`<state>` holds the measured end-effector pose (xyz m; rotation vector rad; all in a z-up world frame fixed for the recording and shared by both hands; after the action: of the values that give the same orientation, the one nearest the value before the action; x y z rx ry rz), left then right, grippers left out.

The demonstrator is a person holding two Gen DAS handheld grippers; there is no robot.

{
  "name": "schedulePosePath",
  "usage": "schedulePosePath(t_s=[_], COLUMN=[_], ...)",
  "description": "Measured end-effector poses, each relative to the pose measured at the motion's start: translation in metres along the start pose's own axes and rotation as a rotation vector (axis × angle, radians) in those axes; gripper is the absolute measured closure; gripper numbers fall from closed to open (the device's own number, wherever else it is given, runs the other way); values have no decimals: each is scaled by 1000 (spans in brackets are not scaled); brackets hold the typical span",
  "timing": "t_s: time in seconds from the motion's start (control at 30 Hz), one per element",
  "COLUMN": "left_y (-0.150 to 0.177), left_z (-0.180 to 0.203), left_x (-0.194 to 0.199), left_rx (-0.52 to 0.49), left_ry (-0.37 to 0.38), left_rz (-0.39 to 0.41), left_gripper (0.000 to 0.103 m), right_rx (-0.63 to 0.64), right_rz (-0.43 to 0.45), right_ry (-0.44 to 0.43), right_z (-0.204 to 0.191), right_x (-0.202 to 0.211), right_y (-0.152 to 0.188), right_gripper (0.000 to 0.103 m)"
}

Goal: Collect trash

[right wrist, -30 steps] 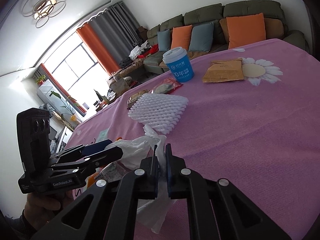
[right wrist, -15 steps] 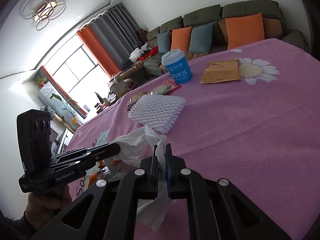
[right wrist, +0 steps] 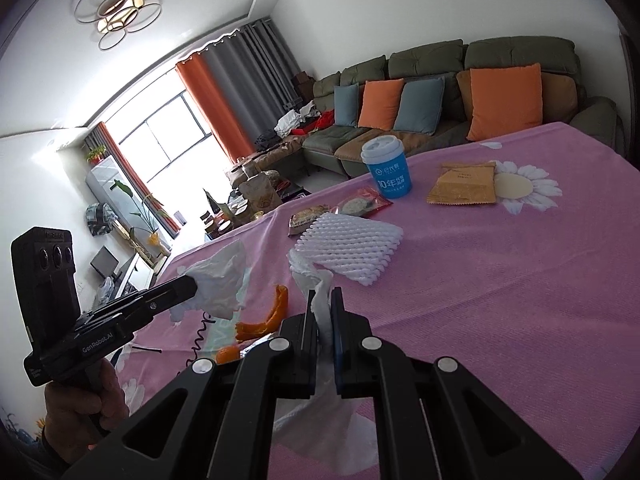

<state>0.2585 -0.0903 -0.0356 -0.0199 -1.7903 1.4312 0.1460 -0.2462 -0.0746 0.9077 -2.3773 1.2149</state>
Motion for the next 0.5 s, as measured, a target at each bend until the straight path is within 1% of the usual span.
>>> schedulePosePath(t_s=[0.23,0.5], left_y=[15,43], left_z=[-8,-17], left_x=[60,135], left_rx=[11,39], left_ry=[-80,-177], left_rz=[57,104], left_gripper=[94,94], right_rx=[121,234], right_rz=[38,-7], right_ry=[-40,-119], right_z=[-50,-111], right_x=[25,18], right_y=[4,32], right_gripper=[98,98])
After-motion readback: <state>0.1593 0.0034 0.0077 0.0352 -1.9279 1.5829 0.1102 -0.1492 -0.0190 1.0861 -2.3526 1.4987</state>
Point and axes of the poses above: each gripper's, at about its wrist camera, not at the fingertips, and x roughly against the way its jaws point, z to its right, y to its underside, the point moved 3 cm from there along -x, roughly the way its jaws point, and after that the axes turned 15 degrees about -x, right-handed, at the moved point
